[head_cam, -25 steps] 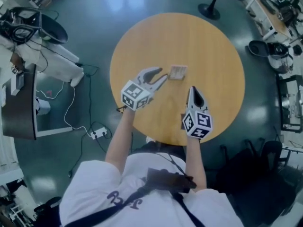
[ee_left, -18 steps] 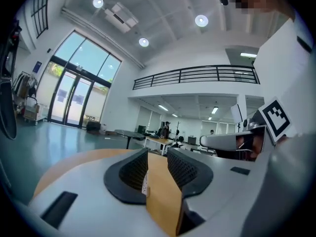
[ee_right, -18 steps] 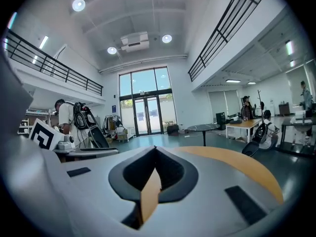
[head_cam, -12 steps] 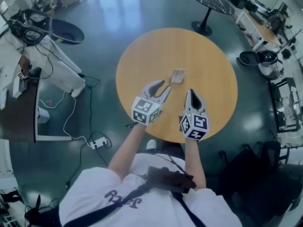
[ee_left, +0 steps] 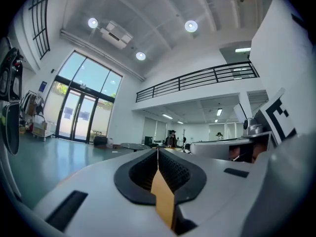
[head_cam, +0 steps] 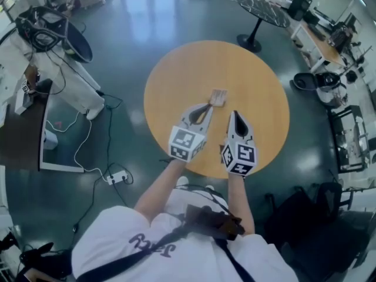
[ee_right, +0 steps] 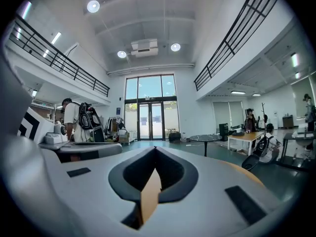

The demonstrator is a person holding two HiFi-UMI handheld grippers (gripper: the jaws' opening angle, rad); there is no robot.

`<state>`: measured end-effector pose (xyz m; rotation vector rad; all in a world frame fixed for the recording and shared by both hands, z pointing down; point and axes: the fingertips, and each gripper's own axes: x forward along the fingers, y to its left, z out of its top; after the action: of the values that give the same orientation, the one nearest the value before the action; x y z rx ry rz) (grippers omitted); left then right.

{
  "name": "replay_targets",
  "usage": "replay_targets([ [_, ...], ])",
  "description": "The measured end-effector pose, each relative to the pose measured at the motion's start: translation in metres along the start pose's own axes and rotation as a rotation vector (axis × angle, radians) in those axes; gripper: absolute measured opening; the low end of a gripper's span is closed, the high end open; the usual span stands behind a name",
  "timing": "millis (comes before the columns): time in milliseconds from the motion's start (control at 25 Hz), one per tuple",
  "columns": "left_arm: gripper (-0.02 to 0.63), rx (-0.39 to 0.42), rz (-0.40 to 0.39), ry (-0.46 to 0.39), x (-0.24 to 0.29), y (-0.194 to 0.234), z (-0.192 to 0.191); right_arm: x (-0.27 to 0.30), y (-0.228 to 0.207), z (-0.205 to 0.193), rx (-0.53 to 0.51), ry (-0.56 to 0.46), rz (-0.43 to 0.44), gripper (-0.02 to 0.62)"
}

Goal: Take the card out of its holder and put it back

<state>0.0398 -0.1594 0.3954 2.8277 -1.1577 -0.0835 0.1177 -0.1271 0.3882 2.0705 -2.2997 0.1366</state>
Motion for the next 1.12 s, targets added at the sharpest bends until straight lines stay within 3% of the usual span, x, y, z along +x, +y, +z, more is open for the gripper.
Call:
replay_targets([
  [480,0.014,0.047,0.053,-0.022,0.013,-0.015,0.009,0.002,-0.012,0.015,-0.035,-0.058,0.029,0.012],
  [1120,0.014,0.02,0.017,0.014,0.038,-0.072,-0.001,-0.027,-0.055,0.023,-0.018,-0.056,0.045,0.013],
])
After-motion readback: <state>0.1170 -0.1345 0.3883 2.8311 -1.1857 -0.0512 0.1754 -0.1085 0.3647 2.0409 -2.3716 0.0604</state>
